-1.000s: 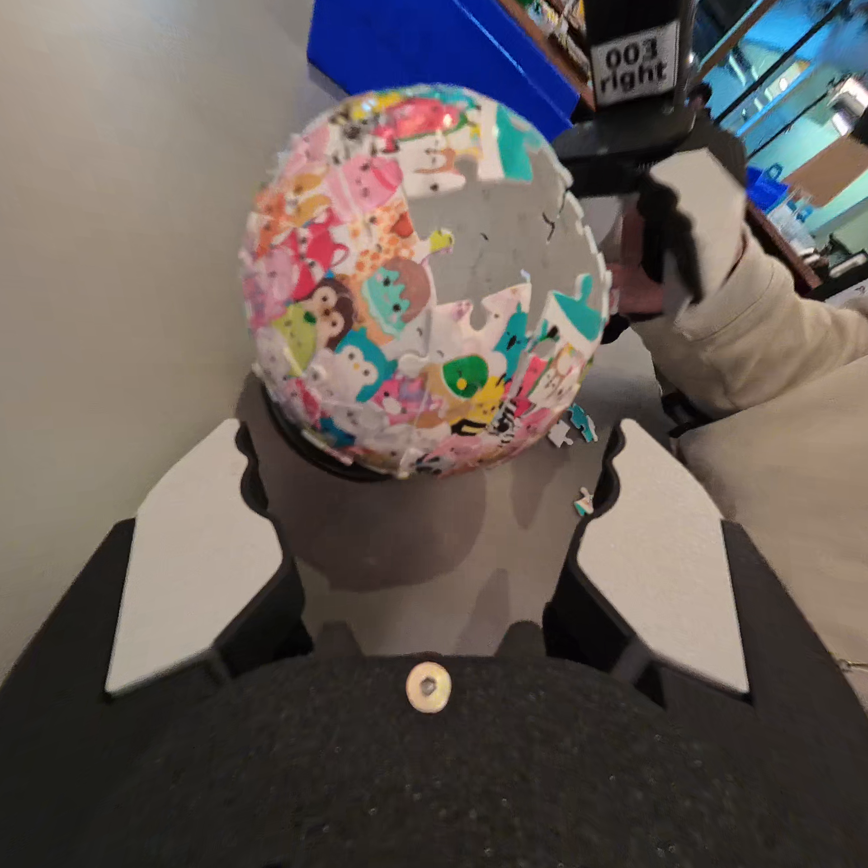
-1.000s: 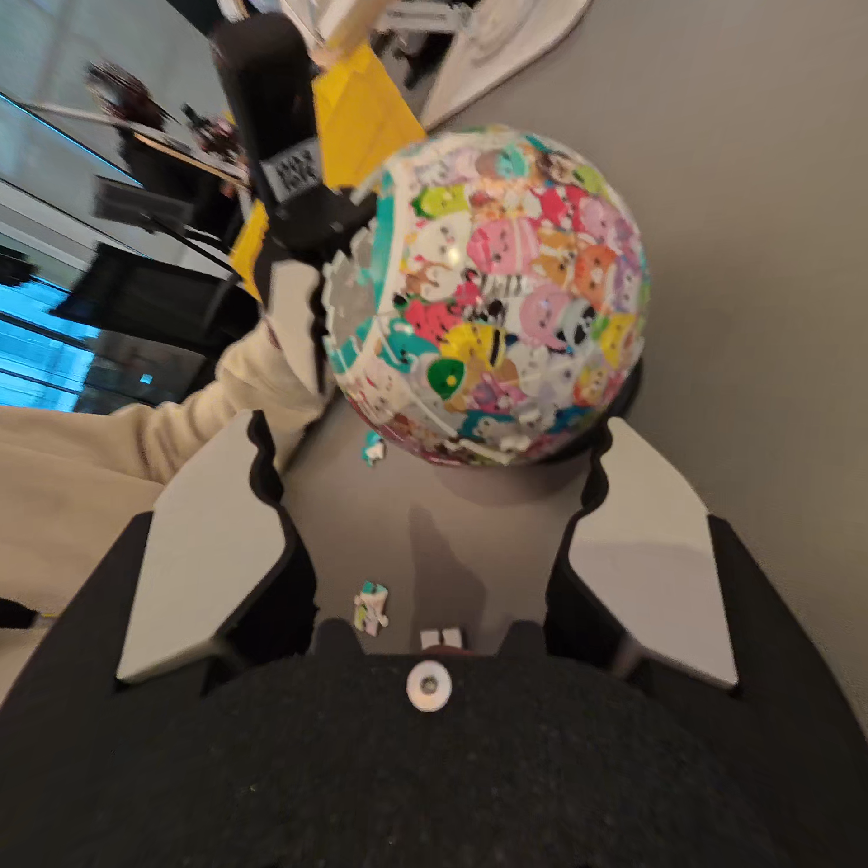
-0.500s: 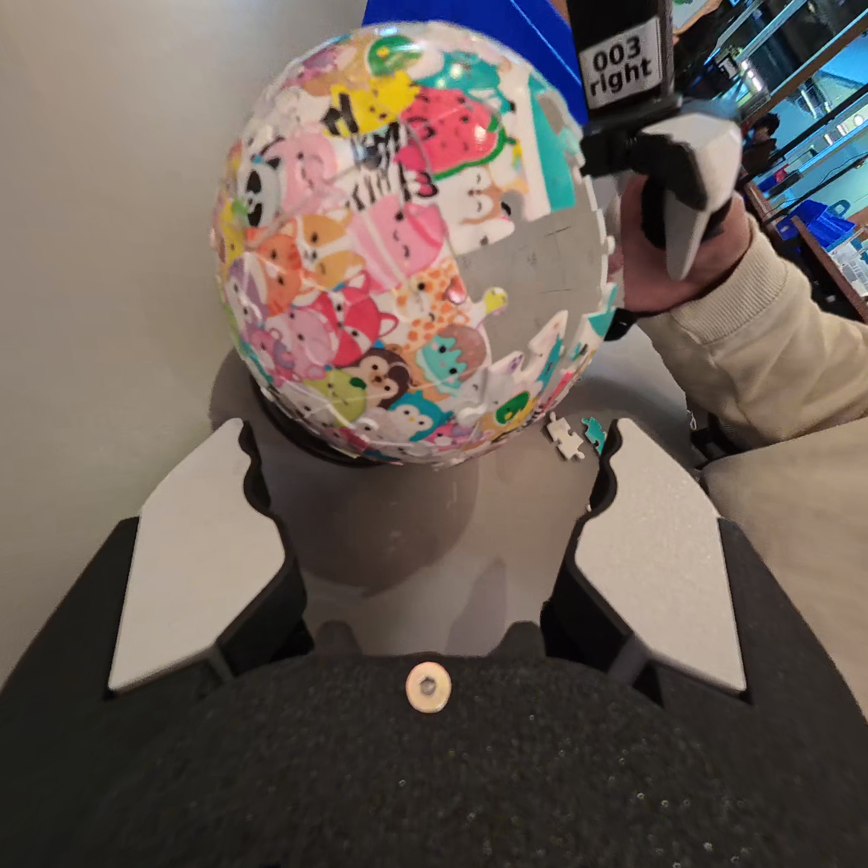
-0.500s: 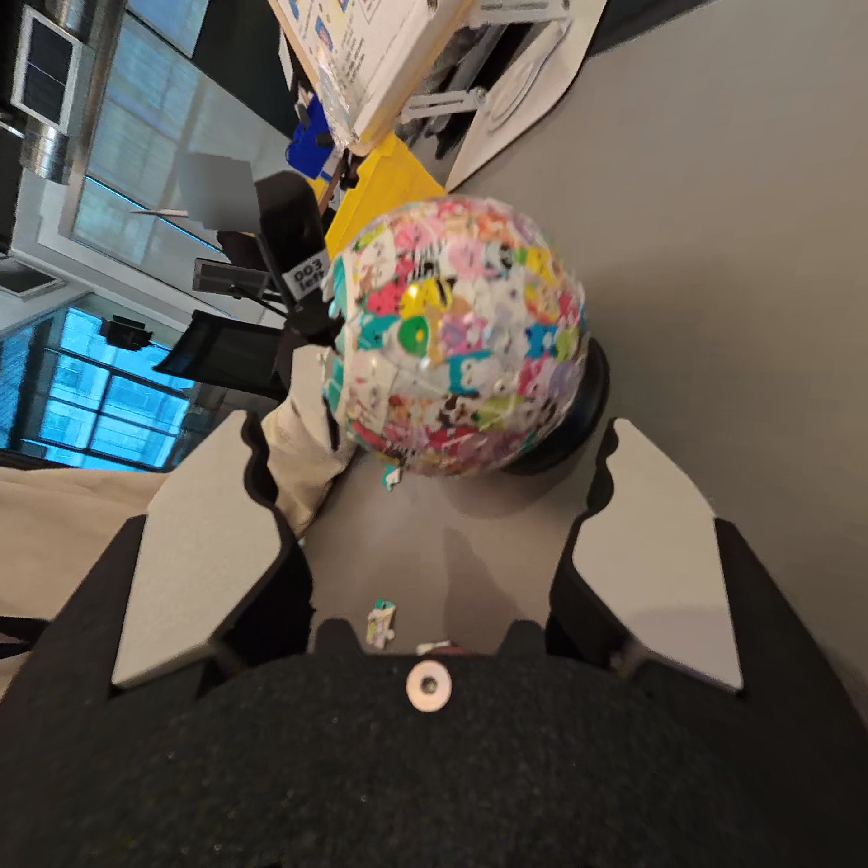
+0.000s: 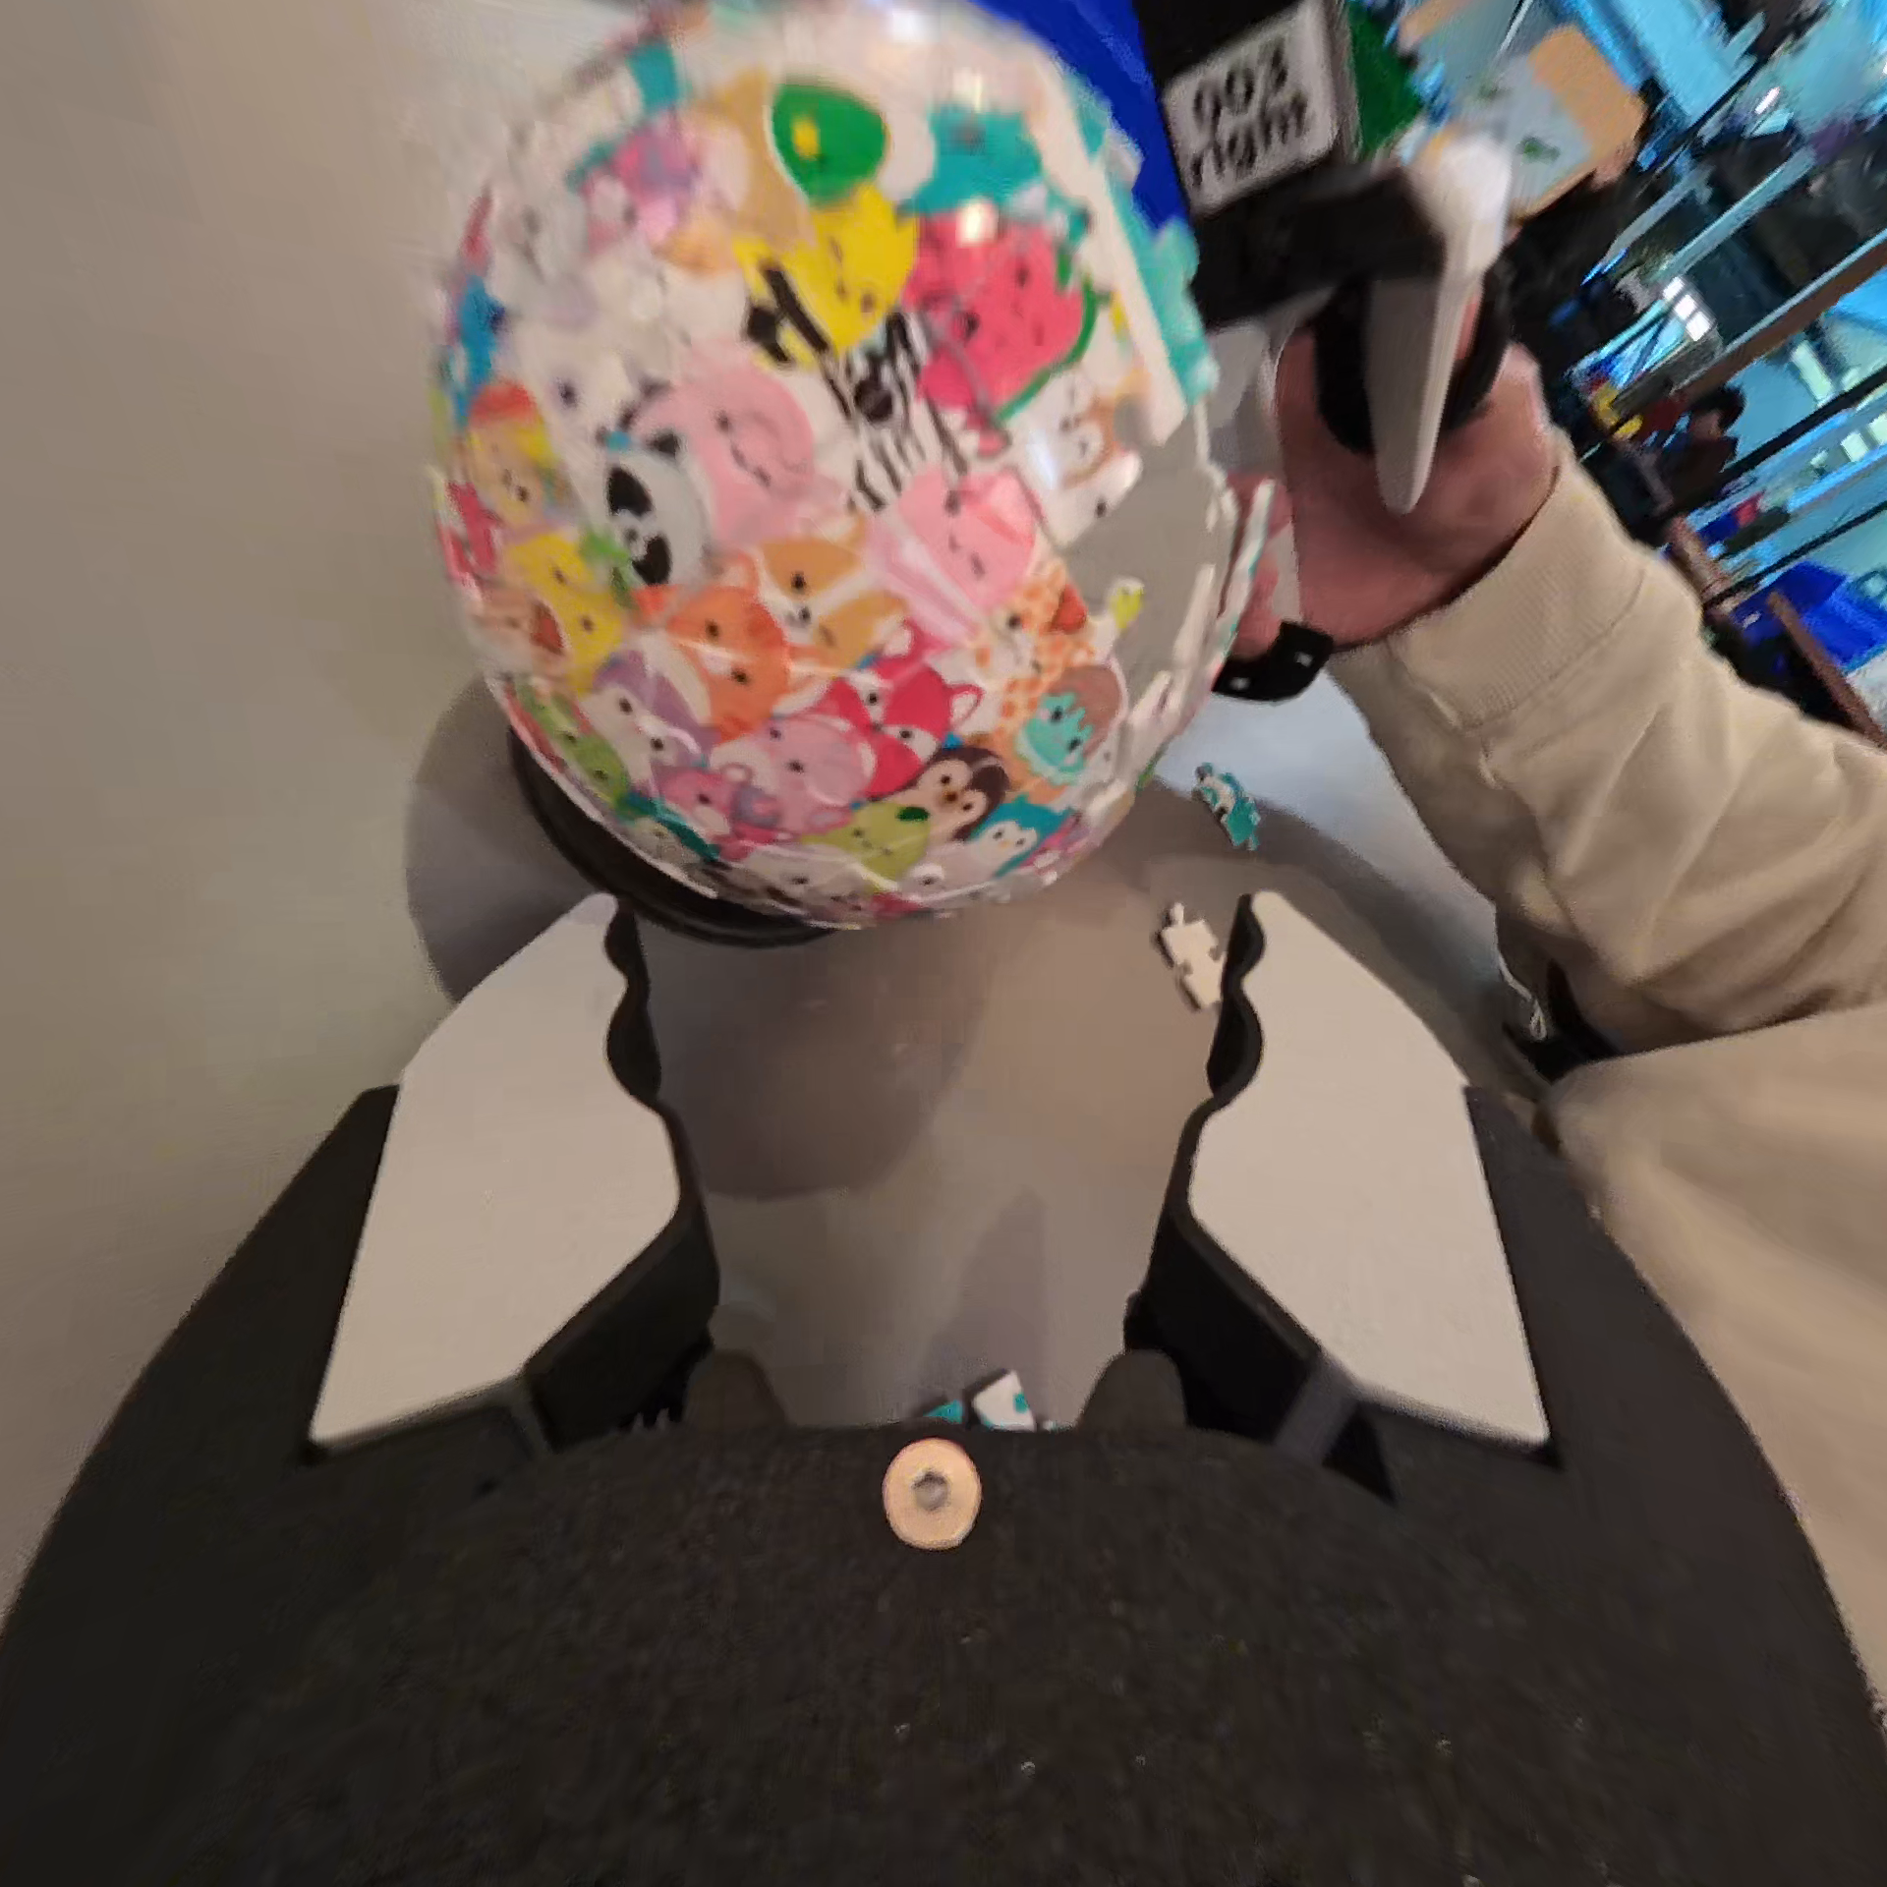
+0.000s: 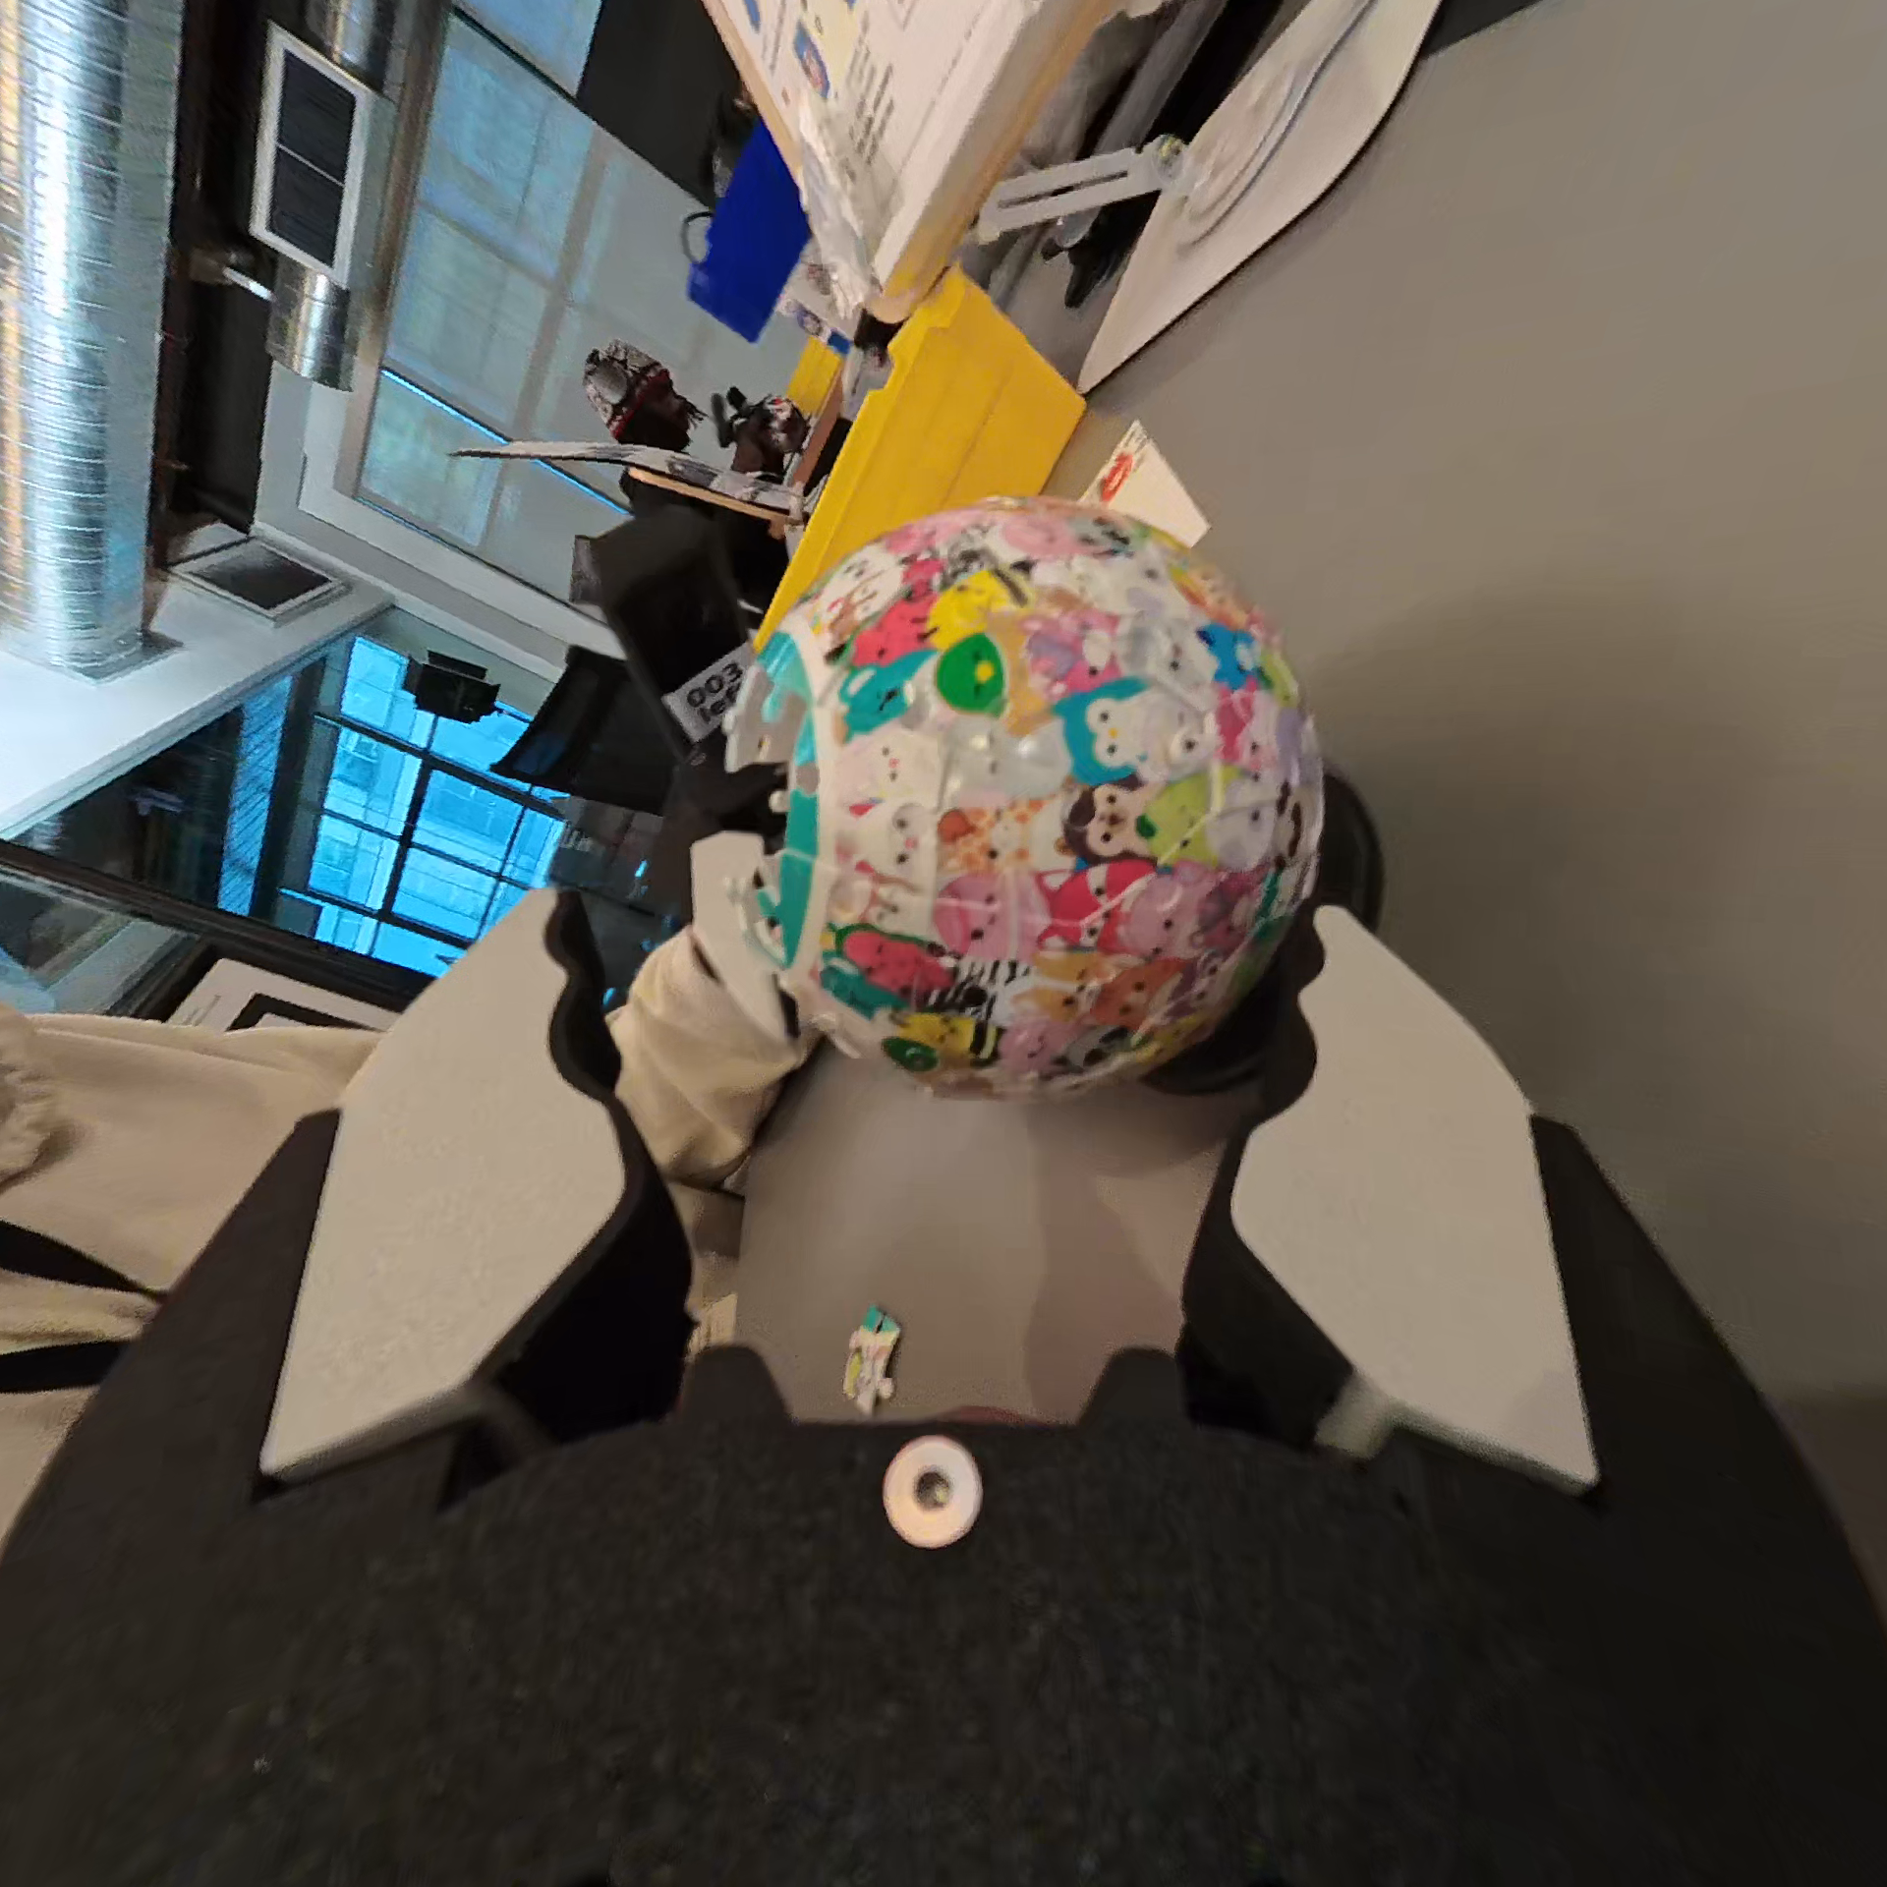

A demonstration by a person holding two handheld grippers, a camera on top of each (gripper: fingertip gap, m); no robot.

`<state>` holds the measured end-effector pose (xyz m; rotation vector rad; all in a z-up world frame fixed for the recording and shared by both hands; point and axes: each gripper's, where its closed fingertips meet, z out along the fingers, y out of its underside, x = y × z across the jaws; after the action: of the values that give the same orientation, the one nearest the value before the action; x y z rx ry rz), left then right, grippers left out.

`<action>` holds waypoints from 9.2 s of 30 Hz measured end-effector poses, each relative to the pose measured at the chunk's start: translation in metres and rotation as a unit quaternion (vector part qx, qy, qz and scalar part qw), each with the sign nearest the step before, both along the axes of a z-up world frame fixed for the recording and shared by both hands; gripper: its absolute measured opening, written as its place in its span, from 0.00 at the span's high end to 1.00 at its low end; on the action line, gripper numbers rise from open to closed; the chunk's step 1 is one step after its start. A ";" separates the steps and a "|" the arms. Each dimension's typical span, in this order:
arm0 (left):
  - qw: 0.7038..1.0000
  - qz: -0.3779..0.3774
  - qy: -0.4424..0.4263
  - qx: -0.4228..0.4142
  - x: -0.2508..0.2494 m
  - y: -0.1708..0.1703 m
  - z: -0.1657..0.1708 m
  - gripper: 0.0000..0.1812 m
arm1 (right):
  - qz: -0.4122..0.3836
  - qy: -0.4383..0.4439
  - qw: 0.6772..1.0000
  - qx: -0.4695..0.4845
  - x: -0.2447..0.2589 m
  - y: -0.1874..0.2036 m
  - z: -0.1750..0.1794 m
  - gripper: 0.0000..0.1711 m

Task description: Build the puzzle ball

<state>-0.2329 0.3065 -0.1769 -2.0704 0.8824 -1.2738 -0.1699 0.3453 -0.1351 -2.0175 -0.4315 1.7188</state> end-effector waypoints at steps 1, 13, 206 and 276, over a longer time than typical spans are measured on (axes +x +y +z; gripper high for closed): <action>1.000 0.002 -0.016 0.001 0.000 0.001 0.005 0.43 | 0.001 0.007 1.000 -0.001 0.000 -0.003 0.002 0.29; 0.997 0.068 0.034 0.017 -0.010 0.005 0.000 0.45 | 0.014 -0.096 0.990 0.098 0.020 0.008 0.025 0.39; 0.900 0.176 0.240 0.319 0.055 -0.003 0.047 1.00 | 0.492 -0.348 0.693 0.396 -0.005 -0.030 0.007 0.98; 0.921 0.168 0.201 0.288 0.004 -0.019 0.046 0.85 | 0.382 -0.303 0.859 0.152 0.071 -0.111 -0.066 0.99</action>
<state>-0.2285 0.2873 -0.1313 -1.8971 0.8861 -0.3438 -0.0992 0.2347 -0.2007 -2.2448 -1.7931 1.1683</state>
